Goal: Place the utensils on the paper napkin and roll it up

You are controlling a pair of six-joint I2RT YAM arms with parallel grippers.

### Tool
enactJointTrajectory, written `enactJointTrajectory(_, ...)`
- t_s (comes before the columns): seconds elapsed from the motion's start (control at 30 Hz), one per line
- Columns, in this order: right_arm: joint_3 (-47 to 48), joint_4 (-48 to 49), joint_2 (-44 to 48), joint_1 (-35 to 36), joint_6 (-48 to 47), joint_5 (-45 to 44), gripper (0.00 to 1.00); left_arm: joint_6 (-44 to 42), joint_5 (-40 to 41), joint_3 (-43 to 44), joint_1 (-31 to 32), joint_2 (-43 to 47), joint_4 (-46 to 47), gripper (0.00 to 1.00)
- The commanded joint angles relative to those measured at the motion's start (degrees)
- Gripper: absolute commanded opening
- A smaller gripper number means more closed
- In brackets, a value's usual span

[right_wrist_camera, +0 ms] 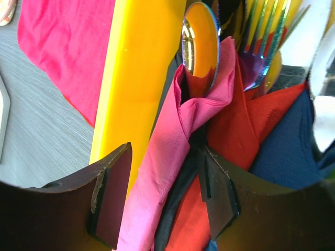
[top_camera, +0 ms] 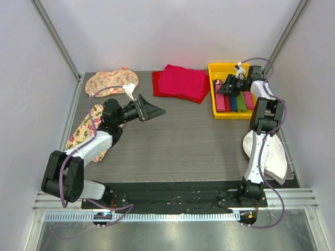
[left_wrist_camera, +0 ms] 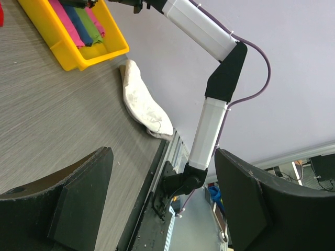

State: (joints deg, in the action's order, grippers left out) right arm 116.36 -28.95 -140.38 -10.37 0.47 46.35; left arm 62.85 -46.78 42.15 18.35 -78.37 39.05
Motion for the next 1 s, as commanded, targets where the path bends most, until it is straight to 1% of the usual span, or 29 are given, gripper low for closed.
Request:
enactJointTrajectory(0.0, 3.08, -1.81, 4.85, -1.05, -2.32, -2.40, 0.61, -0.09, -1.20, -0.14, -0.24, 1.20, 1.91, 0.83)
enactJointTrajectory(0.13, 3.26, -3.04, 6.34, -1.32, -3.37, -2.40, 0.62, -2.02, -1.38, 0.65, -0.42, 1.46, -2.47, 0.85)
enactJointTrajectory(0.2, 3.35, -3.48, 7.48, -1.32, -4.07, -2.58, 0.64, -3.25, -1.56, 0.83, -0.77, 1.90, -3.71, 0.86)
enactJointTrajectory(0.23, 3.44, -3.92, 7.92, -1.41, -4.33, -2.67, 0.65, -3.87, -1.64, 1.44, -0.86, 2.08, -5.89, 0.91)
enactJointTrajectory(0.27, 3.79, -4.18, 8.88, -1.41, -4.60, -2.75, 0.68, -6.40, -1.73, 2.05, -1.03, 2.51, -7.57, 0.93)
enactJointTrajectory(0.3, 3.97, -4.88, 9.24, -1.49, -4.86, -2.67, 0.69, -8.16, -1.64, 2.67, -1.38, 2.69, -13.50, 0.96)
enactJointTrajectory(0.4, 5.02, -6.46, 11.60, -1.58, -5.48, -2.93, 0.79, -16.07, -0.68, 7.06, -2.17, 3.83, -23.64, 1.00)
enactJointTrajectory(0.43, 5.28, -6.91, 12.23, -1.58, -5.74, -2.84, 0.80, -17.57, -0.50, 8.63, -2.44, 4.62, -28.45, 1.00)
enactJointTrajectory(0.5, 5.72, -8.31, 14.33, -1.58, -5.92, -2.75, 0.80, -21.18, -0.06, 10.05, -3.67, 5.33, -31.91, 1.00)
enactJointTrajectory(0.53, 5.81, -9.01, 15.04, -1.58, -6.01, -2.49, 0.81, -21.97, 0.11, 10.75, -4.11, 5.68, -36.28, 1.00)
enactJointTrajectory(0.6, 6.43, -11.38, 16.71, -1.49, -6.01, -1.88, 0.81, -24.69, 0.64, 14.17, -5.86, 5.68, -41.83, 1.00)
enactJointTrajectory(0.63, 6.51, -12.09, 18.54, -1.49, -5.83, -1.53, 0.84, -26.36, 2.03, 16.10, -6.39, 5.25, -45.08, 1.00)
enactJointTrajectory(0.67, 6.34, -12.88, 19.60, -1.41, -5.66, -1.44, 0.85, -28.55, 3.44, 20.64, -7.09, 4.81, -54.07, 1.00)
enactJointTrajectory(0.7, 6.08, -14.02, 20.57, -1.32, -5.05, -1.44, 0.87, -33.97, 5.37, 24.00, -7.19, 3.15, -59.04, 1.00)
enactJointTrajectory(0.73, 5.55, -14.64, 23.19, -1.14, -4.78, -1.52, 0.91, -36.37, 10.70, 26.90, -7.36, 2.26, -63.52, 1.00)
enactJointTrajectory(0.77, 4.07, -14.99, 24.44, -1.06, -4.43, -1.78, 0.94, -38.40, 13.01, 29.54, -7.54, 1.30, -71.23, 1.00)
enactJointTrajectory(0.8, 2.84, -15.69, 26.19, -0.53, -4.16, -2.22, 0.95, -40.68, 15.38, 34.44, -7.71, -0.28, -73.65, 1.00)
enactJointTrajectory(0.83, 1.52, -16.13, 27.77, -0.27, -3.64, -2.75, 0.98, -43.49, 17.41, 36.14, -7.98, -0.99, -75.94, 1.00)
enactJointTrajectory(0.87, -2.06, -16.40, 31.53, 0.08, -3.55, -3.88, 0.98, -44.82, 21.08, 37.73, -8.15, -1.43, -77.35, 1.00)
enactJointTrajectory(0.93, -6.38, -16.49, 35.59, 1.58, -3.63, -5.56, 1.00, -47.28, 24.09, 40.63, -8.24, -2.40, -80.61, 1.00)
enactJointTrajectory(0.97, -10.84, -16.40, 40.05, 2.28, -3.63, -7.92, 1.00, -47.55, 28.02, 40.90, -8.24, -2.40, -81.23, 1.00)
